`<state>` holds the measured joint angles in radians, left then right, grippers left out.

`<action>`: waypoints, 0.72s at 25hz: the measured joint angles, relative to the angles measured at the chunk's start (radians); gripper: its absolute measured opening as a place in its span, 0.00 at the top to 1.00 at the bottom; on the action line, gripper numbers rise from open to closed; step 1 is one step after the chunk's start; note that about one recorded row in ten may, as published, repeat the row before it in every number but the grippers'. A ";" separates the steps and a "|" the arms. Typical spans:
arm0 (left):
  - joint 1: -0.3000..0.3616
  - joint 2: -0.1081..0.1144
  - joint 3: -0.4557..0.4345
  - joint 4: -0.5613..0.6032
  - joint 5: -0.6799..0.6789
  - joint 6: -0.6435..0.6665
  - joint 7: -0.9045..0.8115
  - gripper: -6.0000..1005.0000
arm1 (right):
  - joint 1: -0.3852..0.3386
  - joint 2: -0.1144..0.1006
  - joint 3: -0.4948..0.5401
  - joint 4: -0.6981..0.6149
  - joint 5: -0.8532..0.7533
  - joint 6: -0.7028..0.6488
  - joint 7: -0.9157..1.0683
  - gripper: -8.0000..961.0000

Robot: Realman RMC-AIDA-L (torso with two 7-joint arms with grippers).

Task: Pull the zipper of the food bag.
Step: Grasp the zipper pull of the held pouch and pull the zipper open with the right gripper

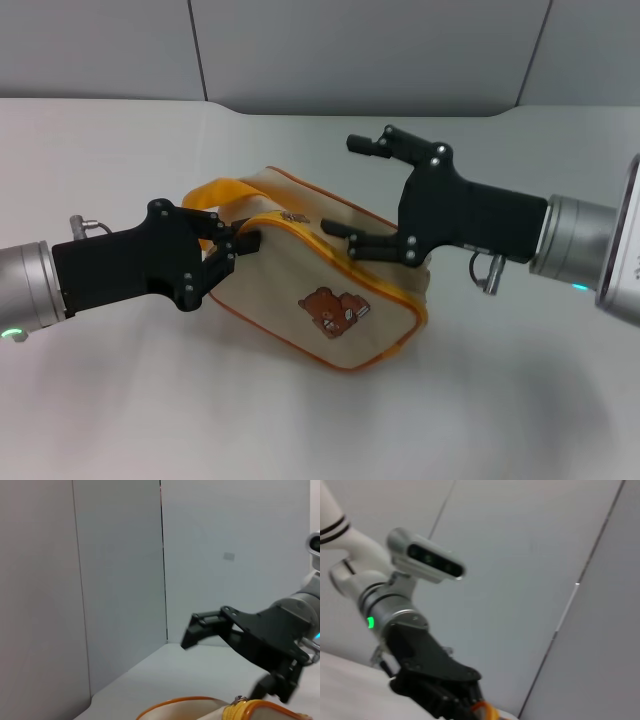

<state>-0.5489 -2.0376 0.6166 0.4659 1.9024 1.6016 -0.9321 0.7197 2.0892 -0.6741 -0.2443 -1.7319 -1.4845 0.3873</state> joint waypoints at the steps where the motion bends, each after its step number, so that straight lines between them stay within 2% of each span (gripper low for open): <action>1: -0.001 0.000 0.000 0.000 0.000 0.000 -0.001 0.93 | 0.000 0.000 0.000 0.000 0.000 0.000 0.000 0.13; 7: -0.005 0.000 0.000 0.013 -0.001 0.006 -0.023 0.93 | 0.017 0.002 -0.055 0.001 0.004 0.035 -0.011 0.13; 12: -0.010 0.000 0.000 0.016 -0.003 0.008 -0.024 0.93 | 0.027 0.003 -0.057 0.016 0.004 0.040 -0.042 0.13; 18: -0.011 -0.005 0.005 0.025 -0.003 0.010 -0.025 0.93 | 0.037 0.003 -0.058 0.032 0.006 0.041 -0.078 0.33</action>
<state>-0.5599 -2.0426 0.6216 0.4907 1.8997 1.6113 -0.9567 0.7571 2.0924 -0.7317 -0.2121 -1.7259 -1.4438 0.3093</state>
